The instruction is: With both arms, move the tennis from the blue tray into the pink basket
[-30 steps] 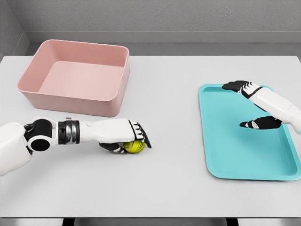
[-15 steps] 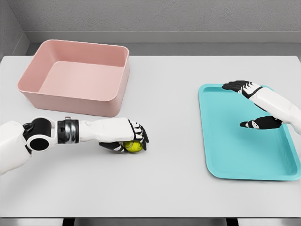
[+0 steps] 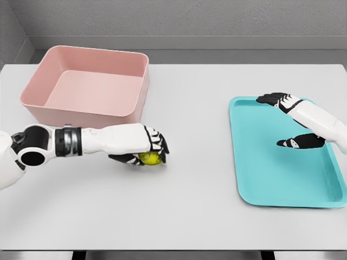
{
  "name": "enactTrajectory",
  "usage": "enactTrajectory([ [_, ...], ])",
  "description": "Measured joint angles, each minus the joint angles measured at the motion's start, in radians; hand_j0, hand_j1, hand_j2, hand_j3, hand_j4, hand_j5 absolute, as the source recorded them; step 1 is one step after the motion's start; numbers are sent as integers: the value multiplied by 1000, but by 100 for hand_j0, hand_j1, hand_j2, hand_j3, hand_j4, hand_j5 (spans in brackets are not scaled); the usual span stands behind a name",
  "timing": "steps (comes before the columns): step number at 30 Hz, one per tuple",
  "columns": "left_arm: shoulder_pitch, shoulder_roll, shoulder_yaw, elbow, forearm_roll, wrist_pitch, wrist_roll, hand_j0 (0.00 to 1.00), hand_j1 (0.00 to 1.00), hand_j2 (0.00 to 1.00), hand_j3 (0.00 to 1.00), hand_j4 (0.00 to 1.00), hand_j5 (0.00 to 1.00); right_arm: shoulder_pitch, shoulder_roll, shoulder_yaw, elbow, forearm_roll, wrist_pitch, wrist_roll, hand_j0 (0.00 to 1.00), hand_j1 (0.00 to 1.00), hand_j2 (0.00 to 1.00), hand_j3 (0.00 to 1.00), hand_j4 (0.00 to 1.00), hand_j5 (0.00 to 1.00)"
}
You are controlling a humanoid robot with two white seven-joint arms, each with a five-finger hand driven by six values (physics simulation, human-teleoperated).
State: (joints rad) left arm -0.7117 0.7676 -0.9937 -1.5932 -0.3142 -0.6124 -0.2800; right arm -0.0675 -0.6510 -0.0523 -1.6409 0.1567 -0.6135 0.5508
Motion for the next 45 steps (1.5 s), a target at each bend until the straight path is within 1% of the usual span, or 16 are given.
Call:
enactTrajectory([
  [10,-35,22,55,-5,22,0,0,60,60,60,60,60,60,0,0,0,0,0,0,0,100,100,100,100,100,100],
  [18,-52,33,99,13,46,0,0,60,60,60,60,60,60,2,0,-1,-1,0,0,0,100,100,100,100,100,100],
  [24,-81,34,123,73,64,0,0,60,60,60,60,60,60,2,0,0,-1,0,0,0,100,100,100,100,100,100],
  [31,-115,29,158,182,84,0,0,60,60,60,60,60,60,2,0,-1,-2,0,0,0,100,100,100,100,100,100],
  [39,-124,21,179,261,91,0,1,62,62,62,62,62,62,2,0,-1,-2,0,0,0,100,100,100,100,100,100],
  [42,-124,21,199,301,91,0,1,68,68,68,68,68,68,2,0,-1,-2,0,0,0,100,100,100,100,100,100],
  [43,-124,21,206,316,91,0,2,75,75,75,75,75,75,2,0,-1,-2,0,0,0,100,100,100,100,100,100],
  [45,-124,21,217,337,92,0,6,100,100,100,100,100,100,2,0,-1,-2,0,0,0,100,100,100,100,100,100],
])
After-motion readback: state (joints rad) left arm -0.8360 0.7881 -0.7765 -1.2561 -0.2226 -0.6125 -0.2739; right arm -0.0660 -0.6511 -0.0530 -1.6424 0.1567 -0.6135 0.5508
